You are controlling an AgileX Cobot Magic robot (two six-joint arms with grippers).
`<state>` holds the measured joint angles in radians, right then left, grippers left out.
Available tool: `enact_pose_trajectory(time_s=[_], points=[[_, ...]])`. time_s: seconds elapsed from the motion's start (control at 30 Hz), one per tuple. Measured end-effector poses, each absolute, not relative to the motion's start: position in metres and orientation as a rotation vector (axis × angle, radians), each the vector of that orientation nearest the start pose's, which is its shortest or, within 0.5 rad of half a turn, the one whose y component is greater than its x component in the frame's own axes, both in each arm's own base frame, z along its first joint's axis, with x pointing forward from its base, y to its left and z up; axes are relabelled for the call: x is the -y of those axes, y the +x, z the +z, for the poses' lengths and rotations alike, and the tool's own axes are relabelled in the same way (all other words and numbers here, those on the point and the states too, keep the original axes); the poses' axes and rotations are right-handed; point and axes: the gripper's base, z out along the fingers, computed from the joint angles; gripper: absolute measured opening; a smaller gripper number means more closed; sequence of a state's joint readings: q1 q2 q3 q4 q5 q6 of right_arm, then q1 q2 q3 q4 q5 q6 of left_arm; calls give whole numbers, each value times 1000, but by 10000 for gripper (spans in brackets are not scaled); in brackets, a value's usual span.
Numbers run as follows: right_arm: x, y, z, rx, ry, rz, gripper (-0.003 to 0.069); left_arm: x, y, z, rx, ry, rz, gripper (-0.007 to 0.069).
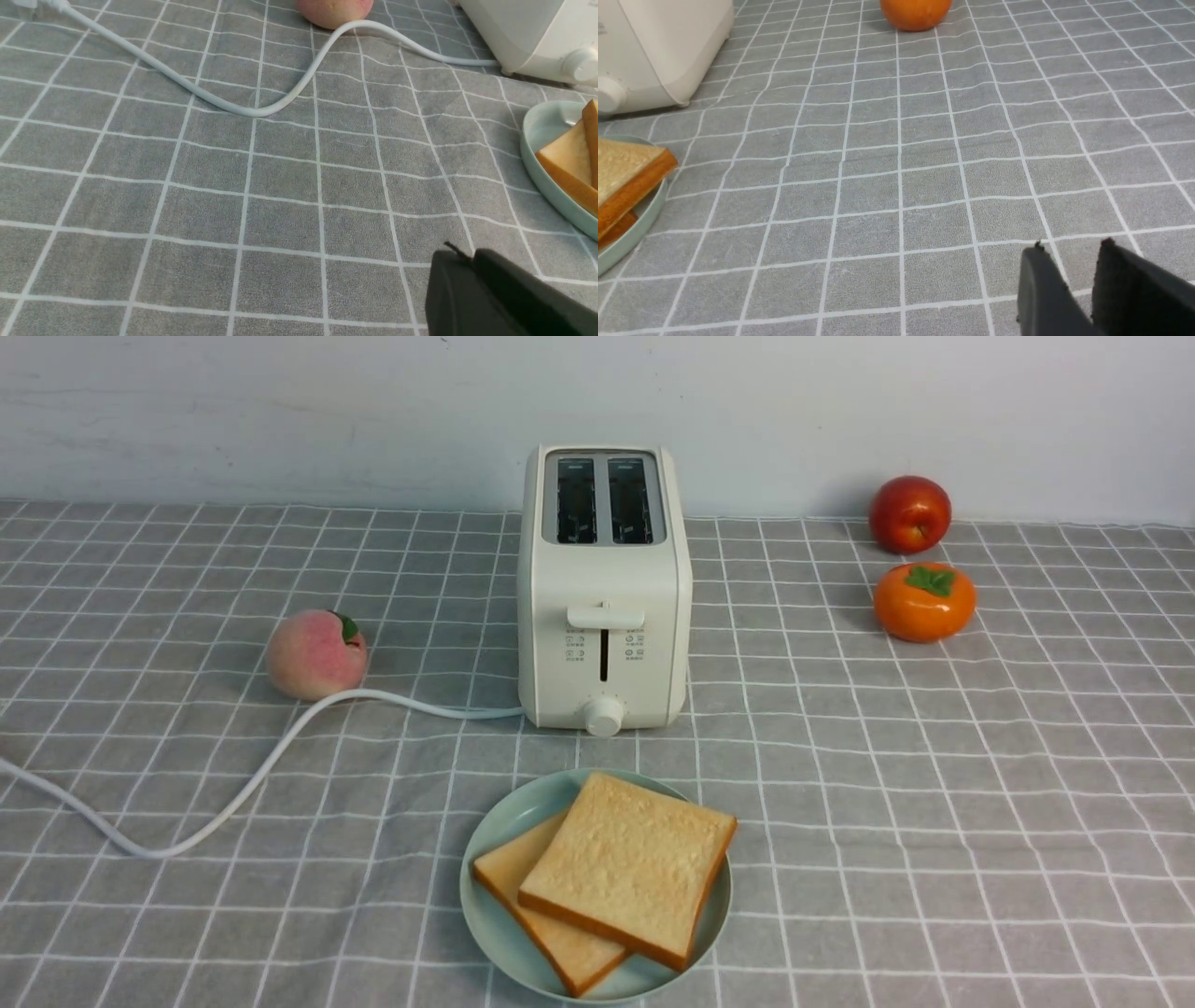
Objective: Take toasted bread from bread machine on grey coffee table place on plate.
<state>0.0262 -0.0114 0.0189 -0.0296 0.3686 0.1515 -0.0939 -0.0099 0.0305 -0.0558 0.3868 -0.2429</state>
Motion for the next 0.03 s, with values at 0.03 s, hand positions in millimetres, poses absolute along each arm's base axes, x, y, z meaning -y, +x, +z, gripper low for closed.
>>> enact_pose_trajectory(time_s=[0.03], points=[[0, 53, 174, -1858, 98, 94, 181, 7, 52, 169, -1892, -176, -285, 38]])
